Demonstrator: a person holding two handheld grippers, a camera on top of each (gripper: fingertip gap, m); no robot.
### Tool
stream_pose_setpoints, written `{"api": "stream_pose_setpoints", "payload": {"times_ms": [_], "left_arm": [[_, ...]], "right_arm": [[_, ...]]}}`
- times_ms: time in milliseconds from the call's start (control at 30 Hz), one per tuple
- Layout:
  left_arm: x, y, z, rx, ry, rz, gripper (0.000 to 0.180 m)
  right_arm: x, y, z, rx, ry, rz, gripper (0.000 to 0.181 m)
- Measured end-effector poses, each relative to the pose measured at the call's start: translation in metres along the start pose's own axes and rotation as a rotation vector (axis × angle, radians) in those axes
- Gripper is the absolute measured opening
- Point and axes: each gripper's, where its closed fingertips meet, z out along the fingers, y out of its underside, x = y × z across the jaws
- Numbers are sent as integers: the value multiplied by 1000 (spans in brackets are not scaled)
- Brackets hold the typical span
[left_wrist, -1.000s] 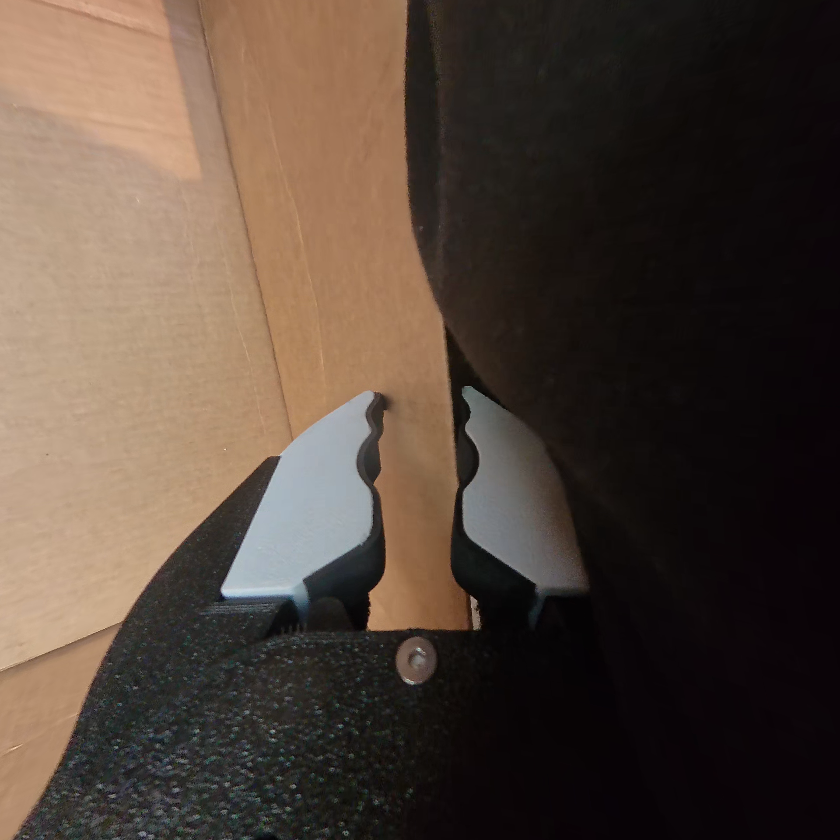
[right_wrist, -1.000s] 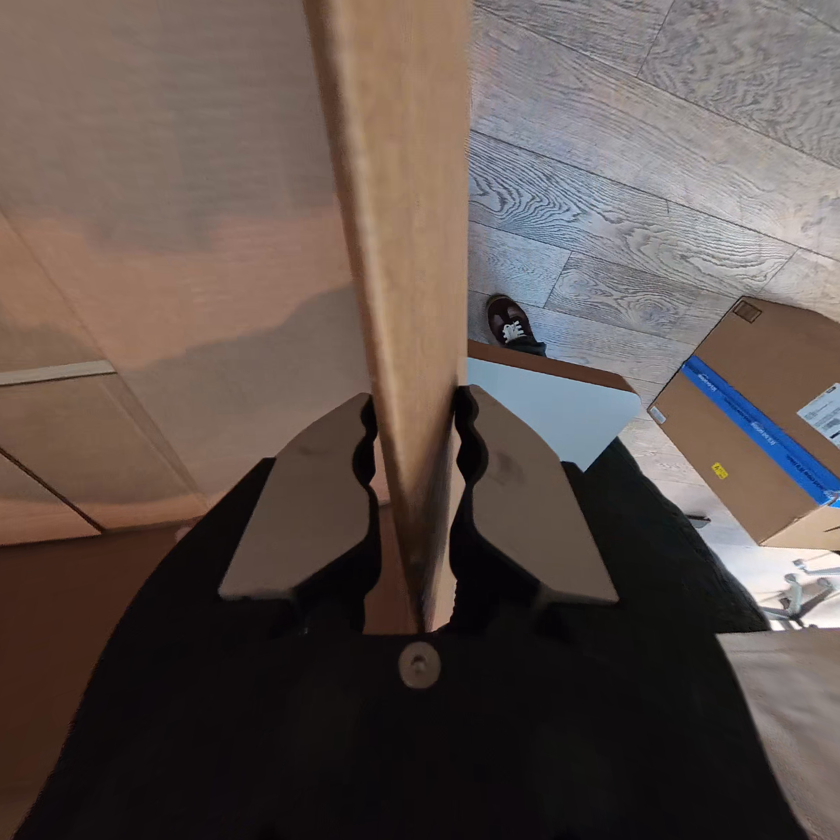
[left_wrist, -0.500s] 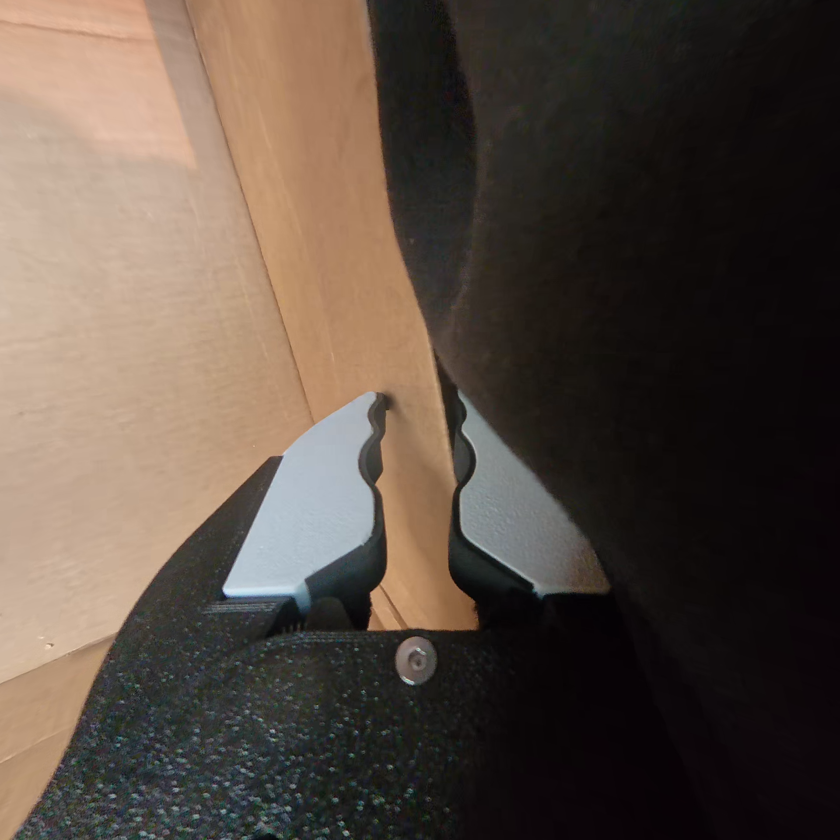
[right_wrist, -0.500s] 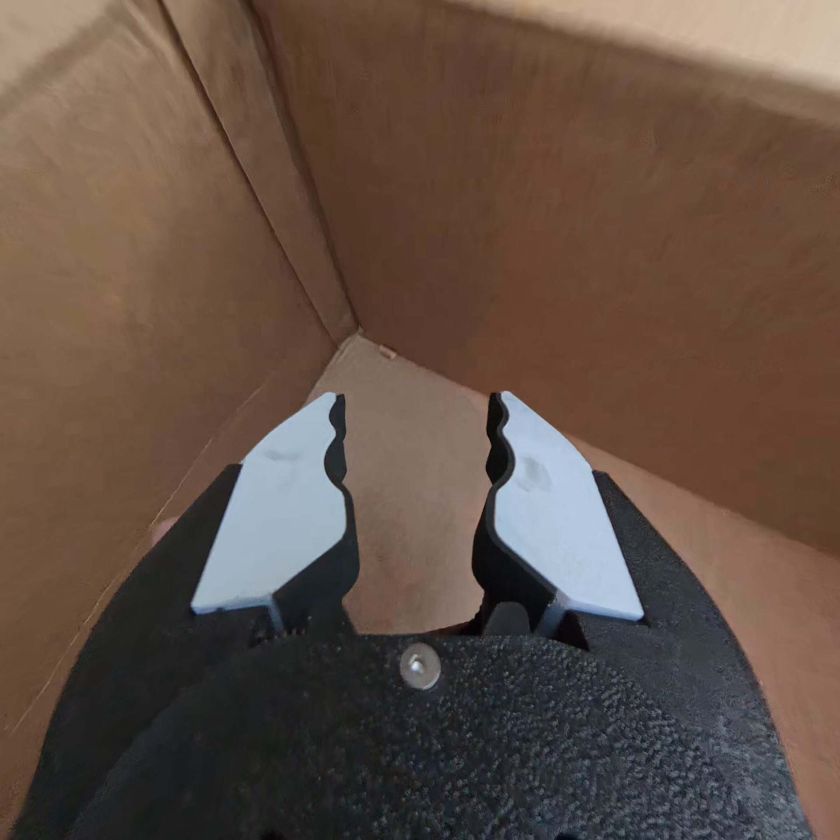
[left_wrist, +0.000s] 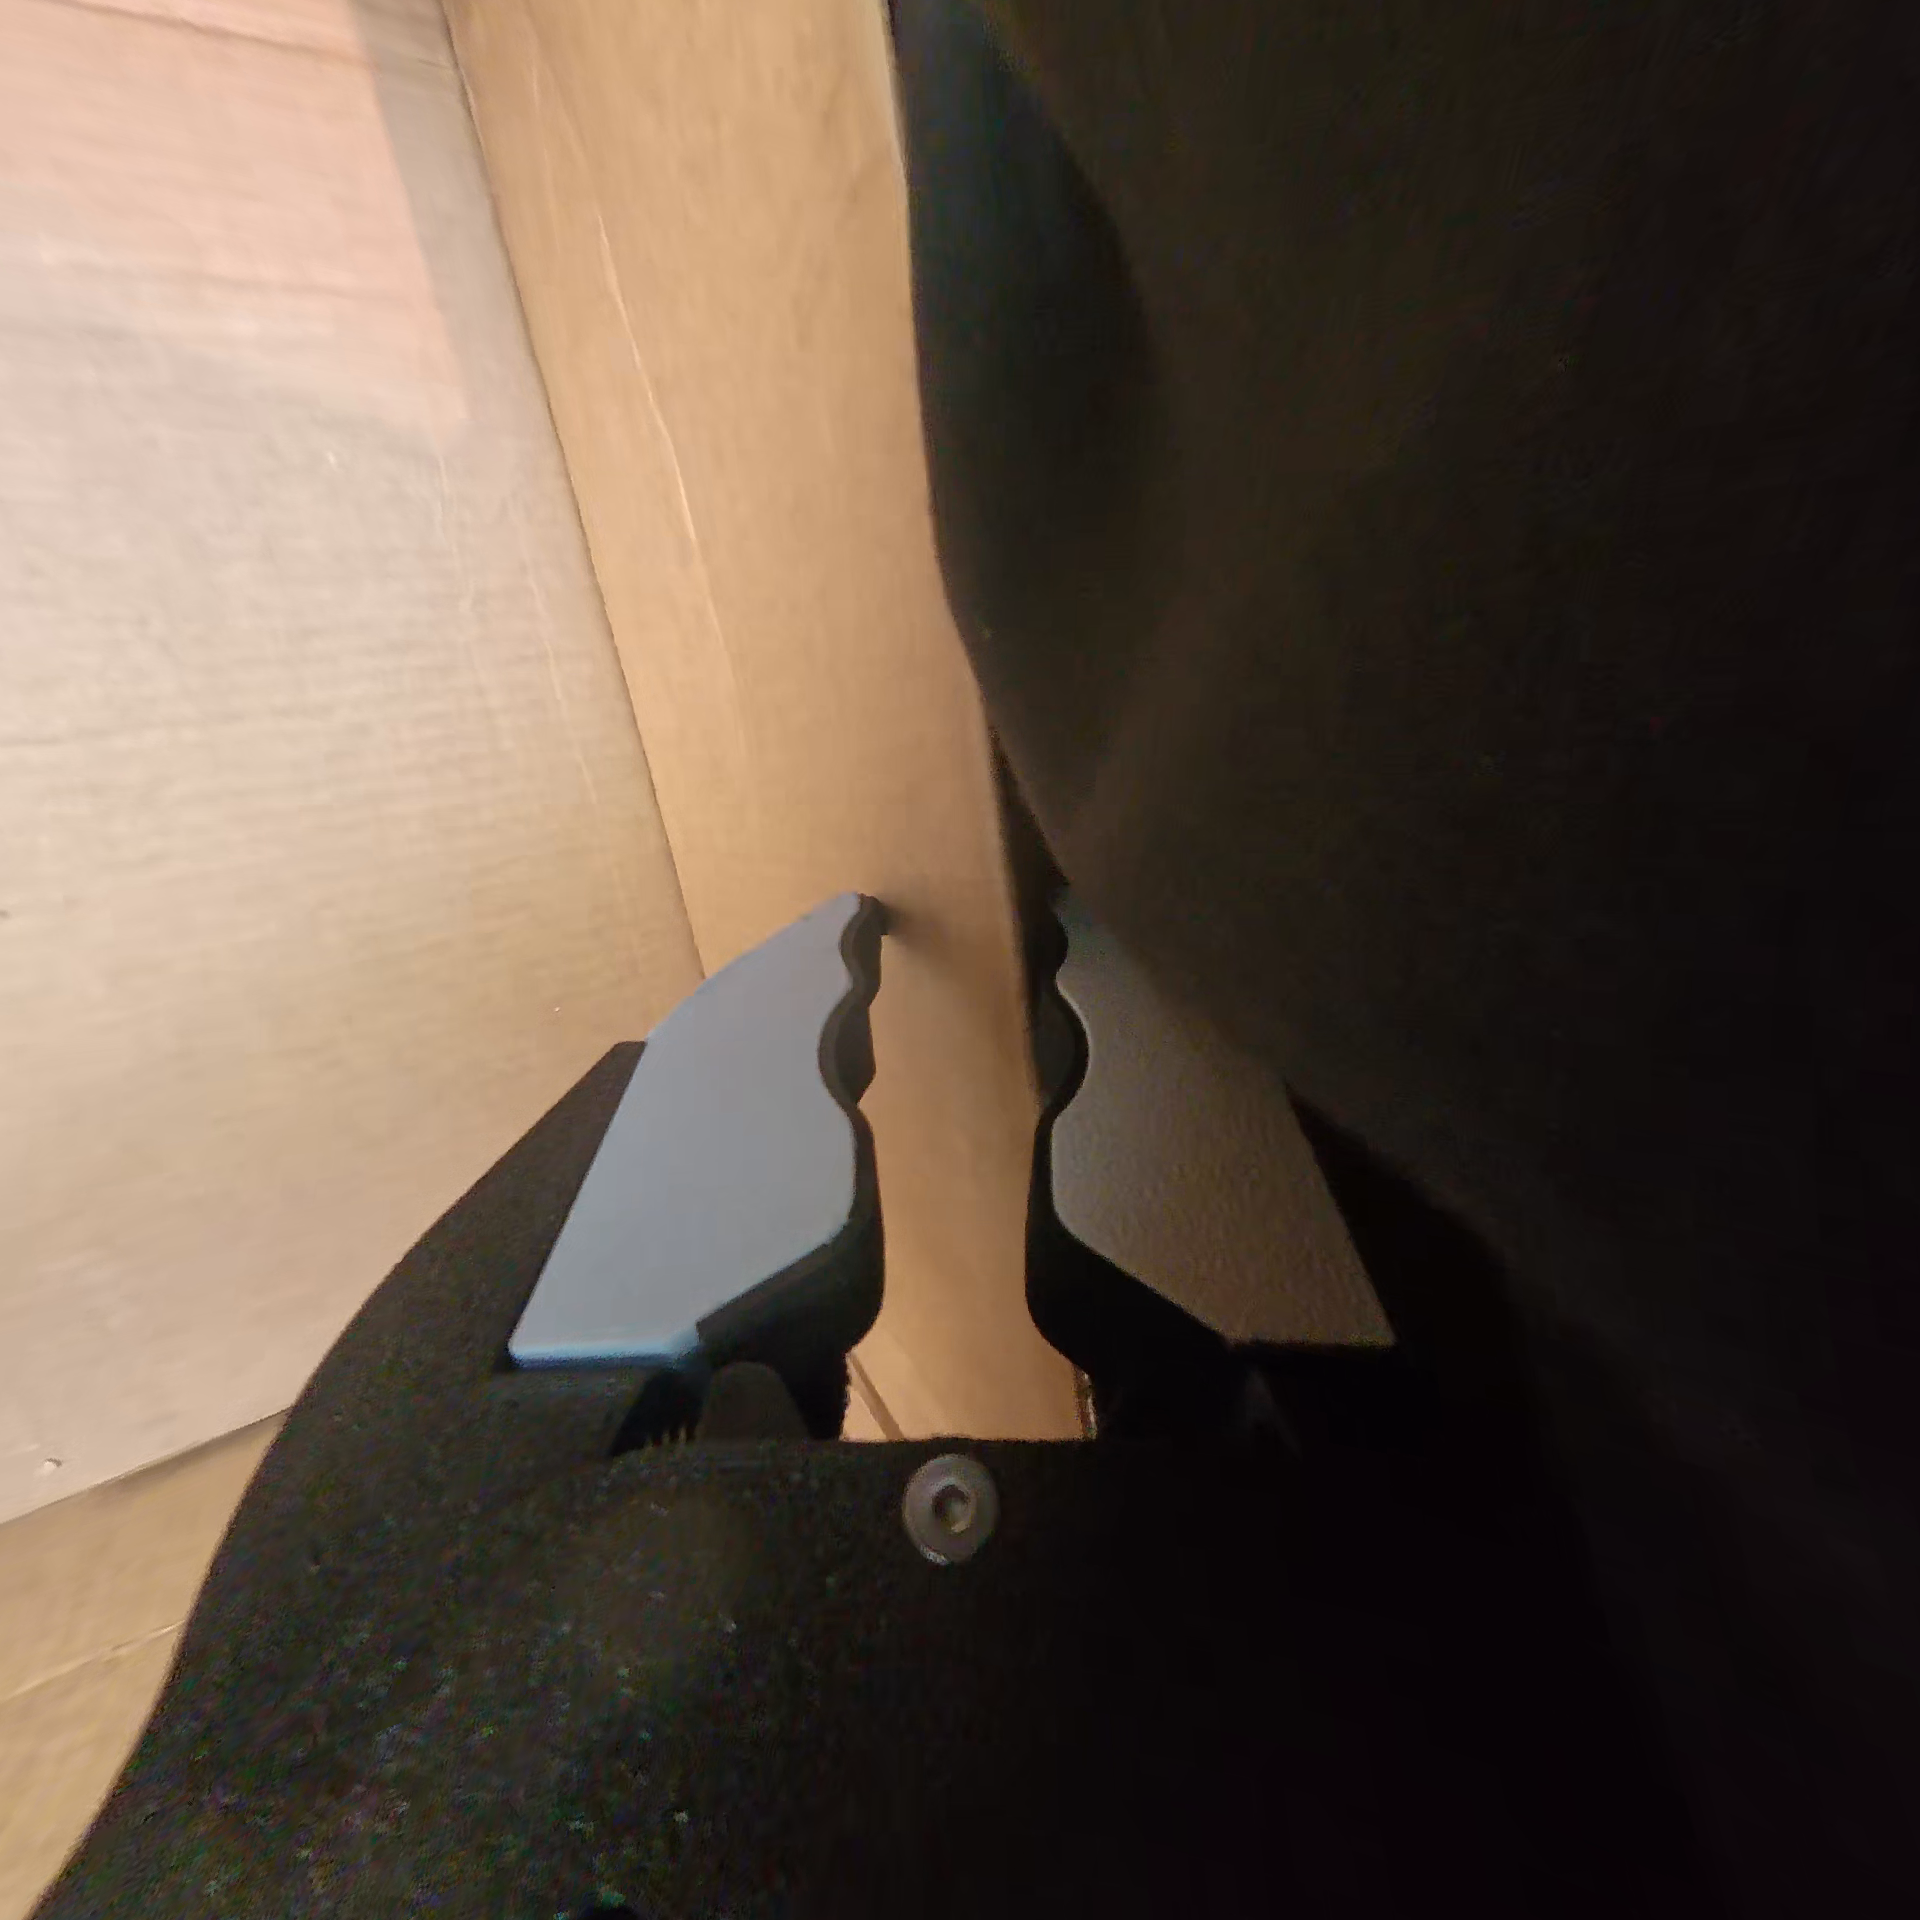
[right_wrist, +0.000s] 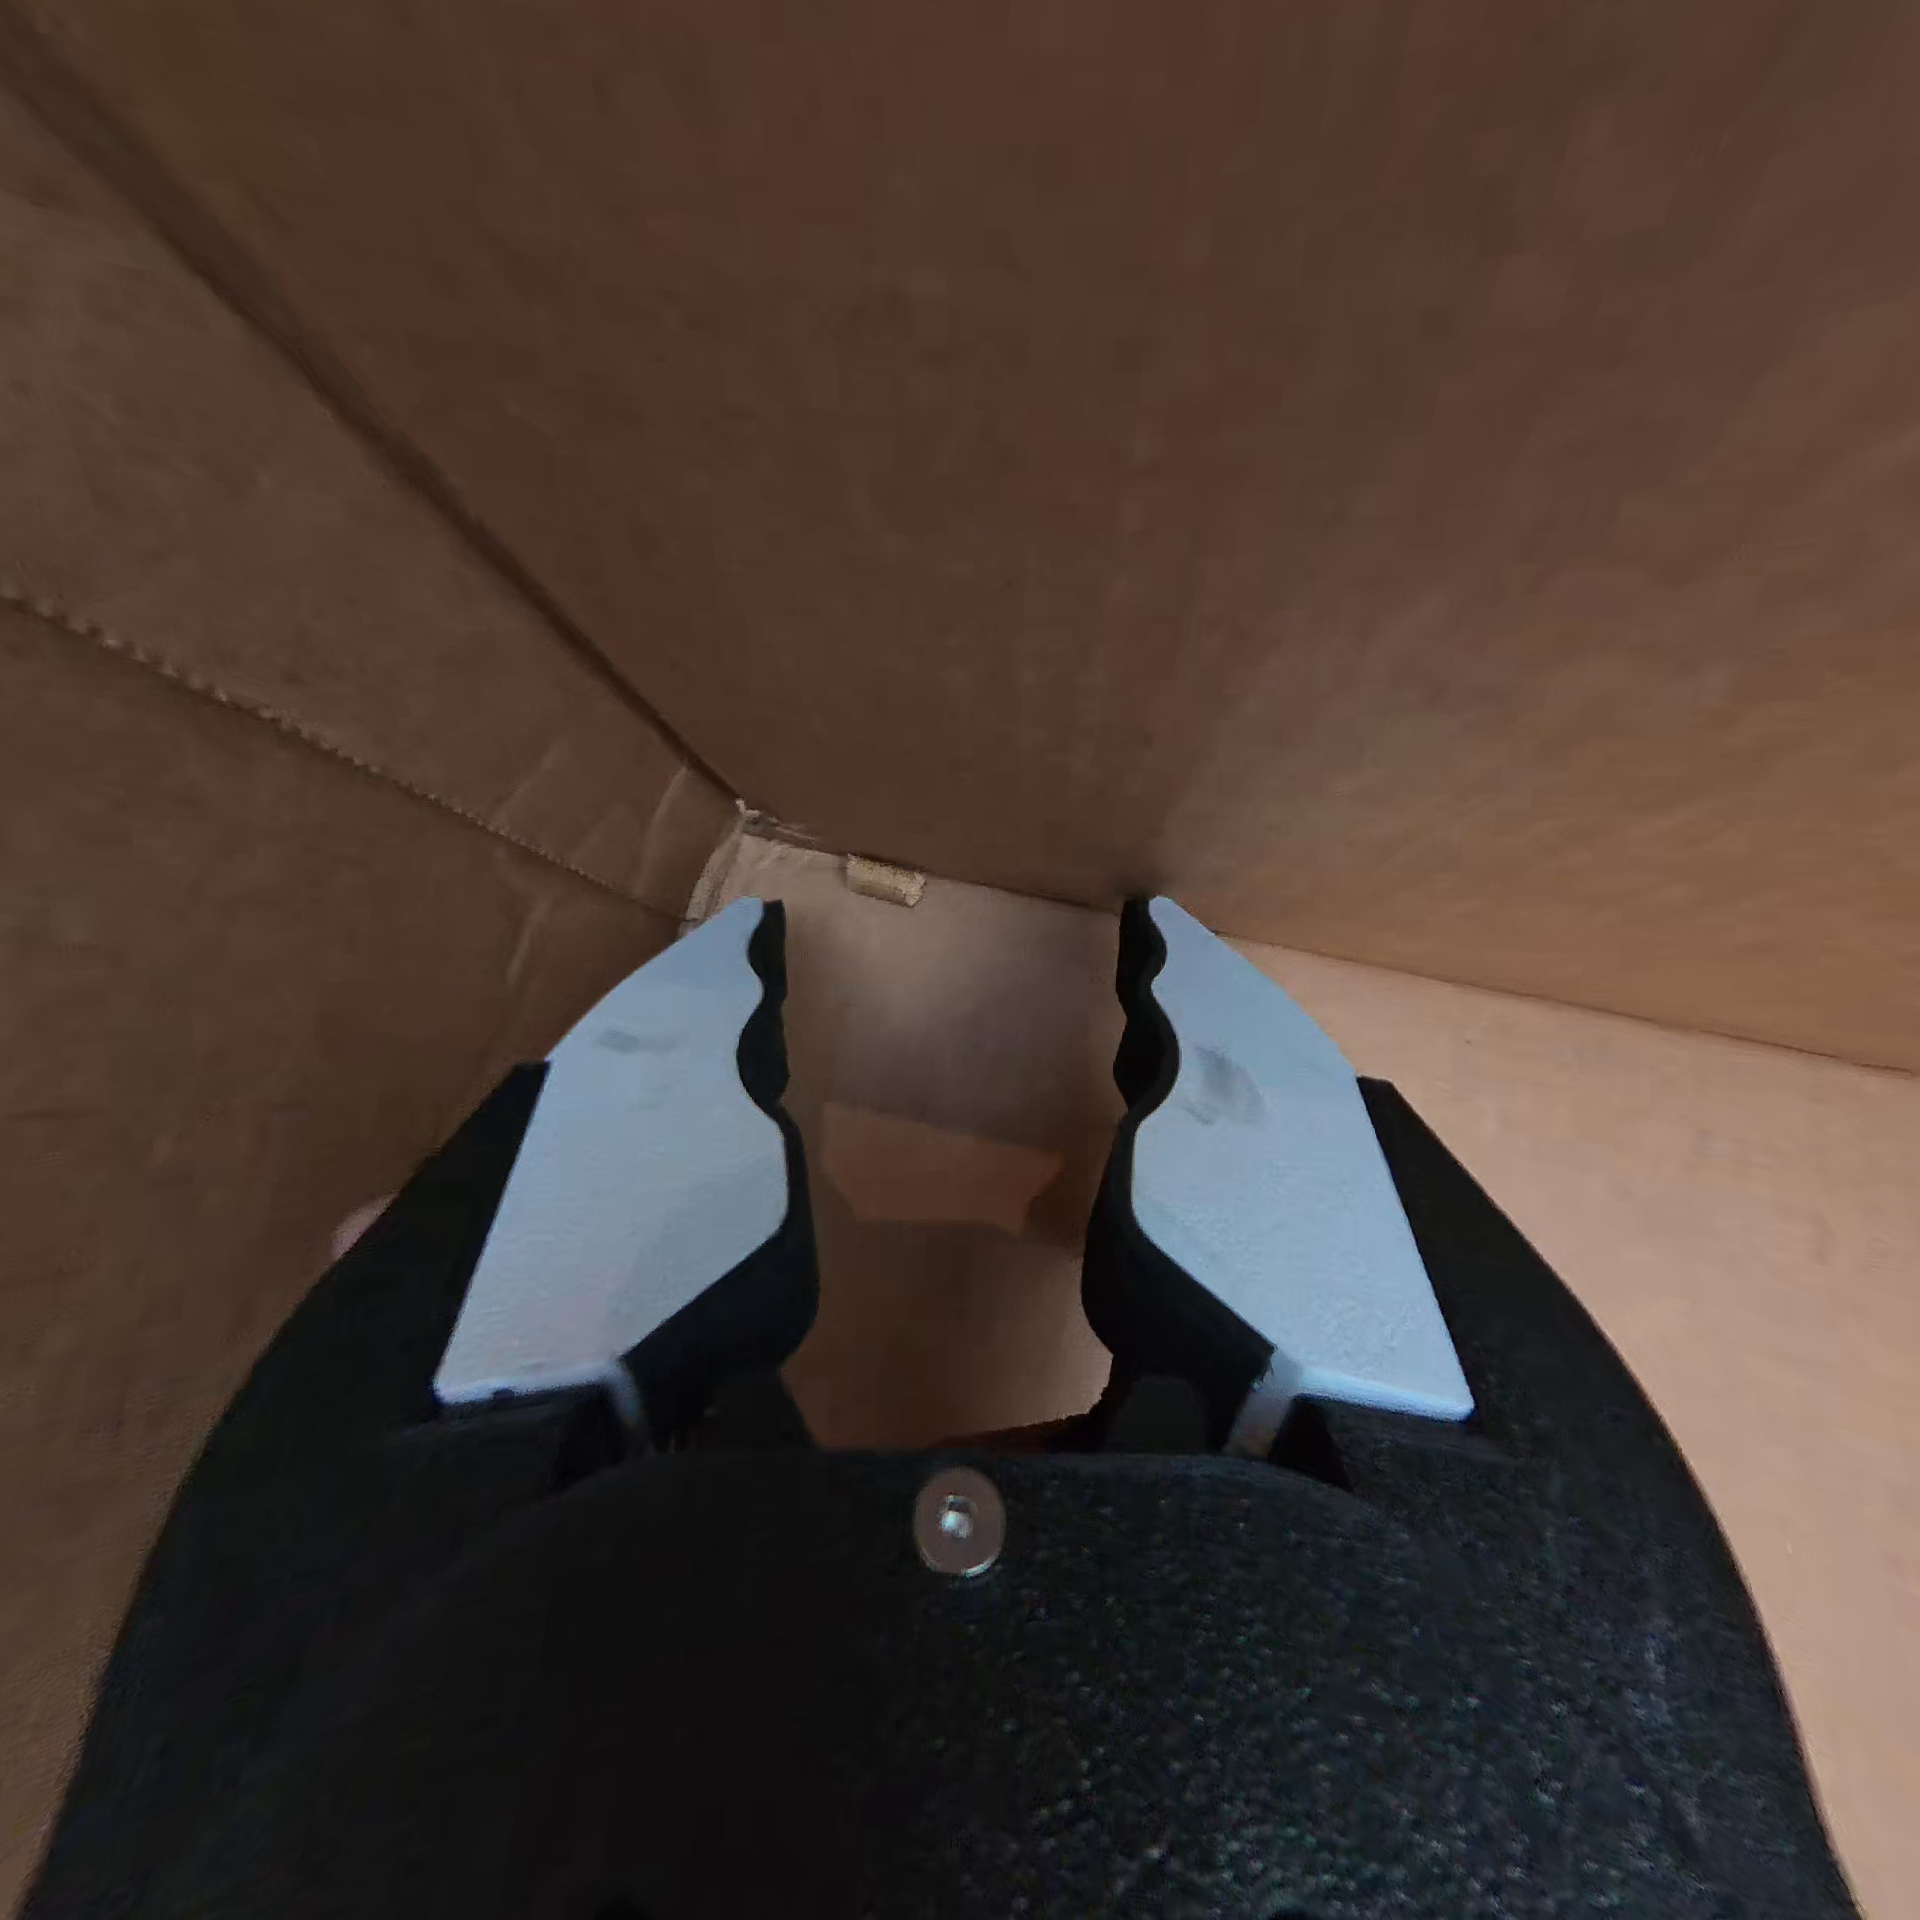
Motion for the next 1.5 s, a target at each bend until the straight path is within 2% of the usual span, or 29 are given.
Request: {"api": "stream_pose_setpoints", "payload": {"times_ms": [200,300,400,533,633,700,733,1000,1100,1200,1400,1500], "left_arm": [[-3,-4,0,-1,5,-13,27],[-4,-6,1,12,16,-11,28],[-6,-10,1,13,12,4,28],[-8,-11,0,3,9,21,27],[-9,-10,-2,18,14,5,27],[-9,-9,-3,22,15,-2,27],[-9,-9,-3,20,15,-5,27],[-12,-8,-2,1,9,19,28],[-12,-9,-1,-9,4,32,28],[-13,-9,-1,-20,4,44,28],[-13,-8,-1,-29,-3,41,27],[-15,-9,-1,-43,-10,56,27]], "right_arm": [[11,8,18,-34,145,22,62],[1,6,19,-23,141,40,65],[-9,7,21,-25,129,13,60],[-17,10,25,-26,99,-35,34],[-12,13,27,-43,84,-27,25],[-9,13,26,-41,69,-41,2],[-6,11,24,-31,58,-25,0],[23,12,-1,42,-9,75,0],[13,15,-9,58,-43,64,20],[-8,11,-4,46,-52,-7,32],[-22,2,19,-8,-30,-39,43],[-19,4,25,-33,2,-60,40]]}}
